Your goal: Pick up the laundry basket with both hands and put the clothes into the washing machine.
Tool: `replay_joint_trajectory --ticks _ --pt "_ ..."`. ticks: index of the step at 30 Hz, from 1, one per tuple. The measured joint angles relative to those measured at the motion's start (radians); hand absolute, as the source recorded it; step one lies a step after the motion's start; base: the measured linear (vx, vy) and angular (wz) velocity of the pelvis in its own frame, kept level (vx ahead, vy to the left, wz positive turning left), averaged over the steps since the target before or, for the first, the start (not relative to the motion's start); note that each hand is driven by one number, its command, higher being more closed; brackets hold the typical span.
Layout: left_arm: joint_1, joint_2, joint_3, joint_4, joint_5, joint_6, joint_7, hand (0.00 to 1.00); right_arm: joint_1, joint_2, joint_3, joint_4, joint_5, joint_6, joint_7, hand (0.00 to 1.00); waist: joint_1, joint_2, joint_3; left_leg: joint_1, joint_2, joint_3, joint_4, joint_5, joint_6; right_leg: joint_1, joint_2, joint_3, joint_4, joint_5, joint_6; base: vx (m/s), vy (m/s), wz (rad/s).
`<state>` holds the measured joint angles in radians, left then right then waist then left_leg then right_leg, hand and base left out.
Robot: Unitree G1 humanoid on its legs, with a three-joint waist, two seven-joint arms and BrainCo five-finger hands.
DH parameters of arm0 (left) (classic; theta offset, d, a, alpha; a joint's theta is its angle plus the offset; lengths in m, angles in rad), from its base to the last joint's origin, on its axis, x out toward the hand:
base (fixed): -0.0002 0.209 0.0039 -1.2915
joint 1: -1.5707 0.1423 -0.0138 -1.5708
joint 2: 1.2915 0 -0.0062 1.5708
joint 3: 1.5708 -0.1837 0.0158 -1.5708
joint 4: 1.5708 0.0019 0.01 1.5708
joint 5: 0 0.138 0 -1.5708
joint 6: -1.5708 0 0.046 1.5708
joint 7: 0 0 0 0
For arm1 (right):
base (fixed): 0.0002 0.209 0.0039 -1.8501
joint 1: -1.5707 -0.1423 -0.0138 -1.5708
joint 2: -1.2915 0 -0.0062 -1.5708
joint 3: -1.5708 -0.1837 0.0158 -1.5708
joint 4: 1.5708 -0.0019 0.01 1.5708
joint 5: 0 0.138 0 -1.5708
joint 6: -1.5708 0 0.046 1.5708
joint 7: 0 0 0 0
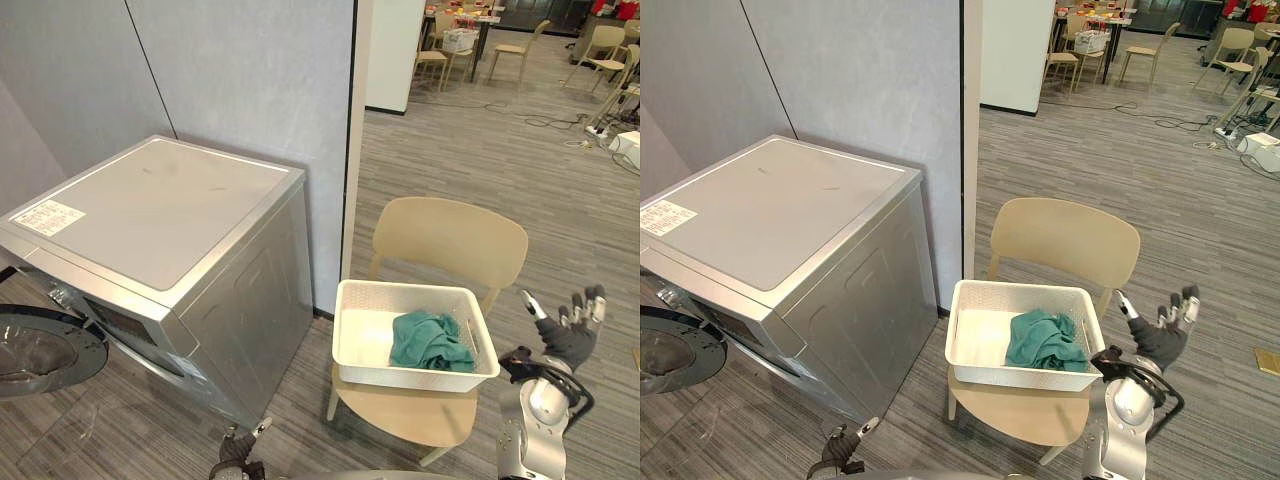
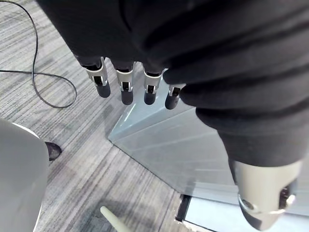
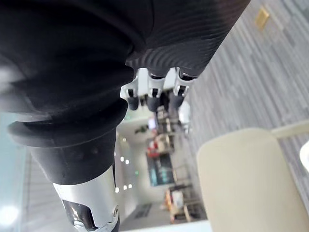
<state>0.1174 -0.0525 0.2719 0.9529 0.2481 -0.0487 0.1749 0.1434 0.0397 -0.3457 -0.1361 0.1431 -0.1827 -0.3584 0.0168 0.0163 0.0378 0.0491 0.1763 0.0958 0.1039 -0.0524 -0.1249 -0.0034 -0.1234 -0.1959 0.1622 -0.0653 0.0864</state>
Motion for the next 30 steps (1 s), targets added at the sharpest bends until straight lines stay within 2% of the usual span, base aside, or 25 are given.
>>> replay_joint_trajectory --ticks 2,7,13,14,17,21,26,30 --pt "0.000 0.005 -0.022 0.000 0.000 -0.004 0.000 0.00 -0.028 -0.040 0.034 0.053 -0.032 0.002 0.023 0.00 0.000 0.002 -0.001 -0.003 -0.003 0.008 -0.005 0.000 0.000 0.003 0.001 0.007 -0.030 0.019 0.004 -0.01 0.040 -0.14" --pt "-0.015 0.048 -0.188 0.008 0.000 -0.026 -0.024 0.00 -0.227 -0.258 0.165 0.420 -0.155 0.041 0.131 0.00 0.001 0.005 0.011 -0.067 -0.024 0.002 -0.034 0.023 0.009 -0.029 -0.001 0.014 -0.124 0.093 0.008 -0.02 0.027 -0.06" --pt "-0.085 0.080 -0.269 0.011 -0.003 -0.047 -0.043 0.00 -0.507 -0.451 0.385 0.741 -0.206 0.062 0.263 0.00 0.013 0.027 0.140 -0.175 -0.033 -0.033 -0.029 0.067 0.017 -0.113 0.000 0.002 -0.142 0.142 -0.004 -0.06 0.000 0.07" --pt "-0.094 0.080 -0.273 0.011 -0.003 -0.049 -0.043 0.00 -0.534 -0.465 0.410 0.772 -0.236 0.064 0.282 0.00 0.025 0.030 0.150 -0.187 -0.033 -0.035 -0.032 0.069 0.018 -0.129 0.000 0.005 -0.143 0.147 -0.007 -0.06 -0.003 0.01" --pt "-0.109 0.088 -0.282 0.007 -0.003 -0.053 -0.043 0.00 -0.603 -0.472 0.468 0.837 -0.296 0.069 0.318 0.00 0.025 0.028 0.186 -0.210 -0.038 -0.039 -0.031 0.073 0.020 -0.150 -0.002 0.008 -0.147 0.157 -0.006 -0.05 0.005 -0.04" --pt "-0.140 0.095 -0.300 -0.001 -0.004 -0.057 -0.041 0.00 -0.675 -0.475 0.504 0.910 -0.316 0.076 0.318 0.00 0.029 0.026 0.236 -0.245 -0.041 -0.039 -0.028 0.076 0.021 -0.190 -0.004 0.018 -0.146 0.166 -0.007 -0.06 0.011 -0.06" --pt "-0.159 0.091 -0.339 -0.031 -0.039 -0.058 -0.038 0.00 -0.743 -0.487 0.503 0.993 -0.352 0.087 0.306 0.00 0.028 0.033 0.281 -0.270 -0.041 -0.040 -0.028 0.079 0.021 -0.217 -0.003 0.022 -0.145 0.170 -0.009 -0.01 0.001 -0.03" --pt "-0.161 0.080 -0.397 -0.089 -0.041 -0.059 -0.037 0.00 -0.775 -0.494 0.455 1.057 -0.383 0.113 0.288 0.00 0.034 0.036 0.305 -0.286 -0.042 -0.043 -0.030 0.085 0.021 -0.238 -0.005 0.020 -0.130 0.170 -0.009 0.00 0.000 0.00"
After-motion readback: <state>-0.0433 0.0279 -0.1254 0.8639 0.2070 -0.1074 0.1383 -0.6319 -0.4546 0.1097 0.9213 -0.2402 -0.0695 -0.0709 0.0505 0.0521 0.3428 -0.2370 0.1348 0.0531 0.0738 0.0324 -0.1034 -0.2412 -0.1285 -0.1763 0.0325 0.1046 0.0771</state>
